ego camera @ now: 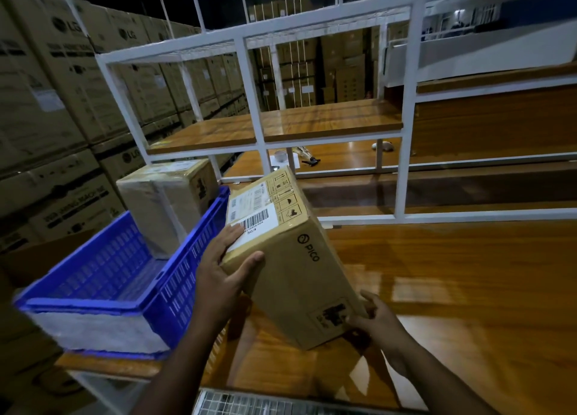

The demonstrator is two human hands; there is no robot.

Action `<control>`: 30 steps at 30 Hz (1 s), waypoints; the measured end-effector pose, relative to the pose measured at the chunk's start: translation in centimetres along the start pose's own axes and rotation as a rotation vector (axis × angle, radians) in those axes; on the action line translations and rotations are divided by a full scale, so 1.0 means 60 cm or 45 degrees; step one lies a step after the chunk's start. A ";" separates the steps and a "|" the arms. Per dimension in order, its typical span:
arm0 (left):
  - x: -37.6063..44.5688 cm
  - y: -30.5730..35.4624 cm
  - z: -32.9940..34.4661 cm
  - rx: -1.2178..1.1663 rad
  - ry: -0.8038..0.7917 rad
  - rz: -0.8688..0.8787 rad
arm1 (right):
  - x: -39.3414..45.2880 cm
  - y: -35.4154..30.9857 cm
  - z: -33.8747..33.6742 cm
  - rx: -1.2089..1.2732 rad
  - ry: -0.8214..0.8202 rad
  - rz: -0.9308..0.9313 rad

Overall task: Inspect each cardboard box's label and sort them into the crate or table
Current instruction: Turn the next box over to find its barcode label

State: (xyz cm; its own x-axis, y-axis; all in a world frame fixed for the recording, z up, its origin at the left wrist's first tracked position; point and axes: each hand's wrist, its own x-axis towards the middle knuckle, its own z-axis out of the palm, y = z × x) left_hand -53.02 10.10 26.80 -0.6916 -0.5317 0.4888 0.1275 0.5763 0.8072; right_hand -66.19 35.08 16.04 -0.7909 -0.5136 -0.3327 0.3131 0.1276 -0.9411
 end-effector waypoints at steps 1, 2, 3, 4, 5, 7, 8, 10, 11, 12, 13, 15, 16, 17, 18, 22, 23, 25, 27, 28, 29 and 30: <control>-0.003 -0.003 -0.003 -0.008 0.014 -0.022 | 0.004 -0.003 -0.001 0.034 0.000 -0.006; -0.005 -0.007 -0.007 -0.008 0.034 -0.052 | 0.005 -0.007 -0.001 0.056 0.008 -0.026; -0.007 -0.013 -0.012 -0.013 0.057 -0.091 | 0.008 -0.008 -0.002 0.055 0.019 -0.061; -0.008 -0.018 -0.018 -0.022 0.082 -0.135 | 0.009 -0.010 -0.002 0.057 0.032 -0.104; -0.010 -0.023 -0.025 -0.043 0.101 -0.178 | 0.012 -0.012 -0.004 0.059 0.043 -0.149; -0.016 -0.033 -0.034 -0.091 0.147 -0.256 | 0.012 -0.023 -0.007 0.074 0.070 -0.254; -0.021 -0.039 -0.037 -0.117 0.168 -0.291 | 0.011 -0.031 -0.009 0.083 0.089 -0.302; -0.035 -0.054 -0.036 -0.157 0.172 -0.373 | 0.012 -0.045 -0.016 0.074 0.122 -0.392; -0.042 -0.064 -0.033 -0.151 0.167 -0.406 | 0.015 -0.050 -0.019 0.051 0.140 -0.432; -0.050 -0.077 -0.029 -0.124 0.155 -0.434 | 0.017 -0.054 -0.022 0.025 0.163 -0.468; -0.058 -0.086 -0.023 -0.123 0.152 -0.453 | 0.022 -0.056 -0.027 -0.006 0.186 -0.495; -0.071 -0.106 -0.009 -0.137 0.156 -0.507 | 0.026 -0.059 -0.034 -0.051 0.215 -0.535; -0.078 -0.115 -0.001 -0.139 0.145 -0.546 | 0.027 -0.059 -0.036 -0.067 0.218 -0.549; -0.084 -0.125 0.006 -0.149 0.122 -0.593 | 0.029 -0.058 -0.039 -0.087 0.219 -0.560; -0.089 -0.129 0.014 -0.164 0.110 -0.648 | 0.030 -0.056 -0.040 -0.111 0.221 -0.568; -0.096 -0.143 0.042 -0.137 0.168 -0.743 | 0.035 -0.038 -0.035 -0.164 0.156 -0.494; -0.096 -0.151 0.046 -0.078 0.176 -0.756 | 0.040 -0.030 -0.034 -0.195 0.126 -0.452; -0.094 -0.168 0.052 0.043 0.181 -0.796 | 0.048 -0.017 -0.030 -0.277 0.069 -0.382; -0.091 -0.220 0.052 0.078 0.234 -0.796 | 0.054 -0.006 -0.026 -0.325 0.023 -0.344; -0.090 -0.262 0.054 0.100 0.271 -0.813 | 0.058 0.001 -0.024 -0.351 0.014 -0.336; -0.086 -0.281 0.055 0.115 0.304 -0.827 | 0.061 0.006 -0.022 -0.375 0.004 -0.338; -0.081 -0.295 0.057 0.104 0.327 -0.840 | 0.065 0.009 -0.018 -0.394 -0.006 -0.354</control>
State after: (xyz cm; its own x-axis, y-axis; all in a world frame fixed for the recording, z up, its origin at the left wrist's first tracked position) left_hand -54.34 4.62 9.02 -0.4152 -0.9094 -0.0229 -0.3210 0.1230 0.9390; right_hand -69.64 34.06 14.19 -0.8204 -0.5681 -0.0641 -0.0851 0.2321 -0.9690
